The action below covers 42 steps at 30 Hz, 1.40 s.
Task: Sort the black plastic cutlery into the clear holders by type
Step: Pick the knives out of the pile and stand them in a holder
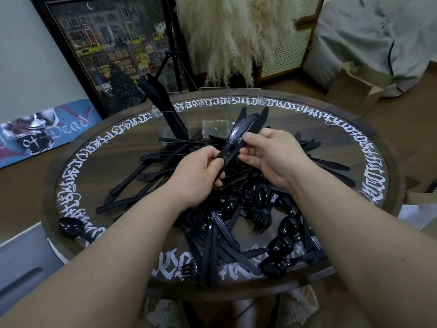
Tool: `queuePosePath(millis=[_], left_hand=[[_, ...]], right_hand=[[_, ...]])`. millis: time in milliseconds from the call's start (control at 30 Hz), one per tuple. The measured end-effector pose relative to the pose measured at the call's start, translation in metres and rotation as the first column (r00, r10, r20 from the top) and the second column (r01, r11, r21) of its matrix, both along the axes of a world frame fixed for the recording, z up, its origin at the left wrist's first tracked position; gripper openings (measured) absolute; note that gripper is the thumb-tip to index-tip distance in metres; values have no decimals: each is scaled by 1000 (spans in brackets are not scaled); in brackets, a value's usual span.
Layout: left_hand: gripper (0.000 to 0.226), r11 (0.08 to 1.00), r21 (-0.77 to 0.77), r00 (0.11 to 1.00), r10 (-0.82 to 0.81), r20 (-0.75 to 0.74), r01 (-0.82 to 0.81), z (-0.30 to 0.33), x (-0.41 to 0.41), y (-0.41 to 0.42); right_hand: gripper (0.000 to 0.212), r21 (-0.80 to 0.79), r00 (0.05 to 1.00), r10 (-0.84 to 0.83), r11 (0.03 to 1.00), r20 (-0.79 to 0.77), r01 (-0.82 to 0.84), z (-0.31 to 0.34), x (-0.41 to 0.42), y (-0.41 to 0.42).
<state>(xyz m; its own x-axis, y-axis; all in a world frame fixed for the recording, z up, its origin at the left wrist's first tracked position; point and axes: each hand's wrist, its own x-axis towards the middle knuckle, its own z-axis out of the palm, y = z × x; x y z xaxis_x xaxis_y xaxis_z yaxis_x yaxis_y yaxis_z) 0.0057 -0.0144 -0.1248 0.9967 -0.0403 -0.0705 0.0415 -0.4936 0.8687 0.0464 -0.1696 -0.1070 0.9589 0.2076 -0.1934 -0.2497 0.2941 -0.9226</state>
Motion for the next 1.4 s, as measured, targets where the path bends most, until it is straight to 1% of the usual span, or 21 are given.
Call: queuePosePath(millis=[67,133,200,267,400,500,600,667,833,900,1000,1067,1167,1233,1300,1400], left_hand=[[21,1000,-11,1000,9,-4,-9,0,-1,0],[22,1000,-11,1000,29,12,-29,0,-1,1],[19,998,3,997,69,37,-70,0,1,3],[17,995,10,994,101,42,-101,0,1,5],[16,995,5,995,95,32,-95,0,1,7],[11,993,38,992,114,58,-116,-1,1,10],[10,989,-26,987,146,61,-145,1,0,10],[13,989,-39,987,147,69,-145,2,-1,10],[17,993,-80,996,93,14,-92,4,-1,9],[16,996,-63,997,68,21,-67,4,-2,10],[23,999,-34,998,44,36,-43,5,-3,11],[28,998,-23,998,57,38,-56,4,-2,12],[32,994,-56,994,96,43,-93,3,-2,14],[30,995,14,992,101,77,-102,3,-1,15],[25,987,84,983,126,133,-138,4,0,17],[21,987,84,982,123,144,-136,2,0,19]], right_hand=[[5,-14,1000,-1,1000,6,1,-1,0,0],[6,-24,1000,-15,1000,-3,15,-1,1,1],[4,-47,999,-48,998,-7,47,-1,1,1],[7,-97,996,-92,991,11,93,0,1,2],[7,-140,992,-122,983,14,122,0,1,5],[6,-139,995,-101,985,7,101,2,1,7],[9,-155,999,-48,987,14,49,2,1,7],[8,-154,1000,-10,988,20,13,0,0,9],[9,-136,998,-45,989,45,51,0,0,14],[10,-136,998,-59,989,38,63,0,1,13],[9,-132,997,-73,988,41,77,0,1,13],[8,-132,997,-67,989,43,72,0,1,14],[6,-135,999,-30,990,40,35,0,0,15],[6,-133,999,-27,991,43,32,-1,0,16],[5,-152,997,-58,986,52,65,-1,0,17],[5,-165,988,-146,974,48,152,0,1,19]])
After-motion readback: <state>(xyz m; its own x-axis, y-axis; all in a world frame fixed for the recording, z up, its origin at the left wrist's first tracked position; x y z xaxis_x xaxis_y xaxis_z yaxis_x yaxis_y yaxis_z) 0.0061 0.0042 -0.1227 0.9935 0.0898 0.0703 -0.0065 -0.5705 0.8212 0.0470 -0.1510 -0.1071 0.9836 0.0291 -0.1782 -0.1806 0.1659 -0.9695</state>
